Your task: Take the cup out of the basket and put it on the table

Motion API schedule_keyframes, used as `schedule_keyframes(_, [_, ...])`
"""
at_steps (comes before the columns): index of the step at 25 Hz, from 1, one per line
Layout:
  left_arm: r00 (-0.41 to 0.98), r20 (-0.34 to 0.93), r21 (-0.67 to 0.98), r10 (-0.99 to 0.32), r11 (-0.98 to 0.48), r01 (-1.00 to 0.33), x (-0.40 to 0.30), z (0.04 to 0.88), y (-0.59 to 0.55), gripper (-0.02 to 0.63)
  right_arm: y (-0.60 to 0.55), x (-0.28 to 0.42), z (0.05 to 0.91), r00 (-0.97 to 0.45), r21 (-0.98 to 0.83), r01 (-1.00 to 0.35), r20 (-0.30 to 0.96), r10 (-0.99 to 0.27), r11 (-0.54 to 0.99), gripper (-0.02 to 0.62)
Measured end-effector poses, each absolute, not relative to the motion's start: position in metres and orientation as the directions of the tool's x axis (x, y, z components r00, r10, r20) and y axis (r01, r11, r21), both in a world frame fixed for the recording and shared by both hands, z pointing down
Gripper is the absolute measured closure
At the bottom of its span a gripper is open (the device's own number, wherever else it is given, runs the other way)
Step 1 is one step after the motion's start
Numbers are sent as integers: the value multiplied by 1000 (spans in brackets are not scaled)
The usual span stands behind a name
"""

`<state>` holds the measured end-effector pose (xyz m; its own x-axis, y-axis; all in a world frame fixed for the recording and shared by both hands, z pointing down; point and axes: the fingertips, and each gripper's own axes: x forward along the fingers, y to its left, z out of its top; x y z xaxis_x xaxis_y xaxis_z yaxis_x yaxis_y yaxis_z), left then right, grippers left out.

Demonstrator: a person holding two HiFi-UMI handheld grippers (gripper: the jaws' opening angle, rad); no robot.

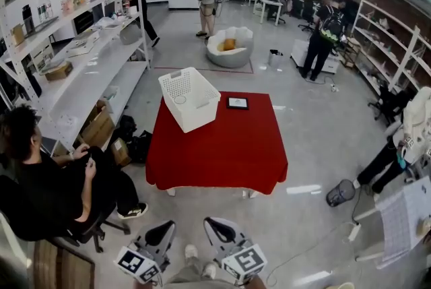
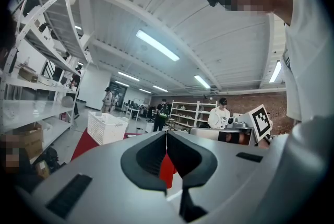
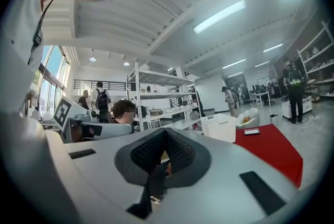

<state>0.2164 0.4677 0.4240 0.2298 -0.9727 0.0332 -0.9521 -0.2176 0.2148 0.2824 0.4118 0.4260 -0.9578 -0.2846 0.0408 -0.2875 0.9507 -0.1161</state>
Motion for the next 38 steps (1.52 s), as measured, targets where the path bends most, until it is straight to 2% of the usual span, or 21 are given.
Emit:
schedule_keyframes(26, [282,32,220,-959,-269,-938,118,427,385,594,334,192,430,-939,-102,-345,53,-341,933,586])
schedule_keyframes(38, [259,32,224,-965,-246,-943,93,428,332,594,283,164,427,-947,-104,-321,55,-317,941,586])
